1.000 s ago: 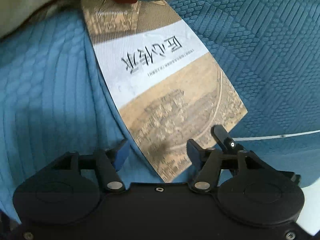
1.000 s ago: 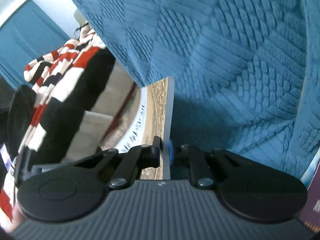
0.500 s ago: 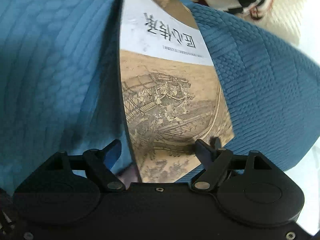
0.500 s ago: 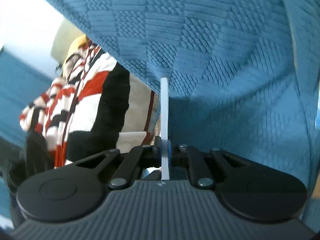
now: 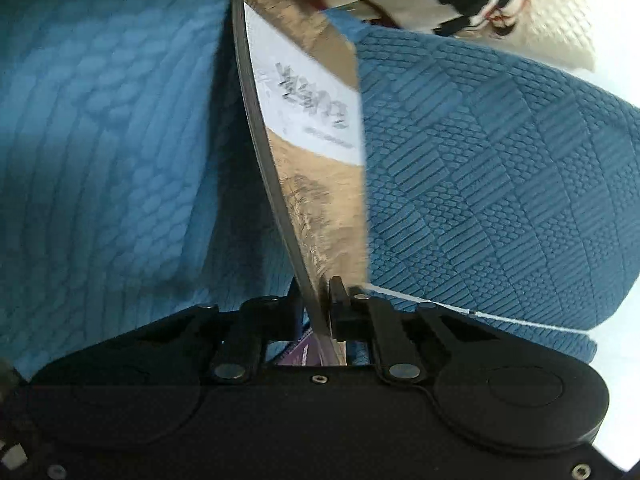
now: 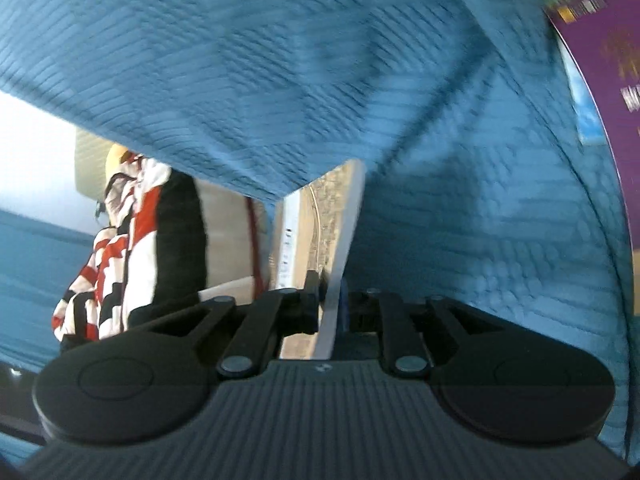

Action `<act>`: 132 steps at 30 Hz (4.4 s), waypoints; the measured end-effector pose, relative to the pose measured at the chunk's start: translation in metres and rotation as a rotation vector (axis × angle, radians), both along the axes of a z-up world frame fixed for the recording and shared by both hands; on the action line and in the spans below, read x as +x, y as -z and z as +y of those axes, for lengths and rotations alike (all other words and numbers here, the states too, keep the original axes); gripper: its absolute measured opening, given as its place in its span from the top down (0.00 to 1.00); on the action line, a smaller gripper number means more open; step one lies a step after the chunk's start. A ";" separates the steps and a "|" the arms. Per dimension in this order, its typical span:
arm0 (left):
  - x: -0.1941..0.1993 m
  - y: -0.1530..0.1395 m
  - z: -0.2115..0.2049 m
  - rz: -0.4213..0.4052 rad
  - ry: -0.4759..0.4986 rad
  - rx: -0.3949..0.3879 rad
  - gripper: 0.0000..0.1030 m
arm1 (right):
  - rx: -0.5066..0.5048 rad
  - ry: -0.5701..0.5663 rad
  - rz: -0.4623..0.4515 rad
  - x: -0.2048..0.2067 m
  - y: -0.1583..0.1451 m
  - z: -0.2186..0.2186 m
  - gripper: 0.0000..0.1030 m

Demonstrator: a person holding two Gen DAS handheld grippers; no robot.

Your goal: Organize objects

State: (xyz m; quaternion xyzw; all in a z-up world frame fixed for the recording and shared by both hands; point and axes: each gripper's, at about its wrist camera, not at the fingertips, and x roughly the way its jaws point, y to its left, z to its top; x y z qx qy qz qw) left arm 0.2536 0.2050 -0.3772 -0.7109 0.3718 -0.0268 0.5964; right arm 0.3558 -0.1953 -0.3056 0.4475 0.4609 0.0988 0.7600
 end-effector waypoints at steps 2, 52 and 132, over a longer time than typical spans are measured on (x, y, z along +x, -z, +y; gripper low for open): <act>0.003 -0.004 0.000 0.008 0.021 0.040 0.91 | 0.033 -0.007 0.016 0.000 0.013 -0.002 0.75; -0.014 -0.146 -0.044 -0.318 0.443 0.262 0.86 | -0.310 0.257 -0.360 -0.152 -0.126 -0.023 0.82; -0.206 -0.326 -0.201 -0.606 0.733 1.052 0.01 | -0.670 0.149 -0.295 -0.379 -0.193 -0.030 0.67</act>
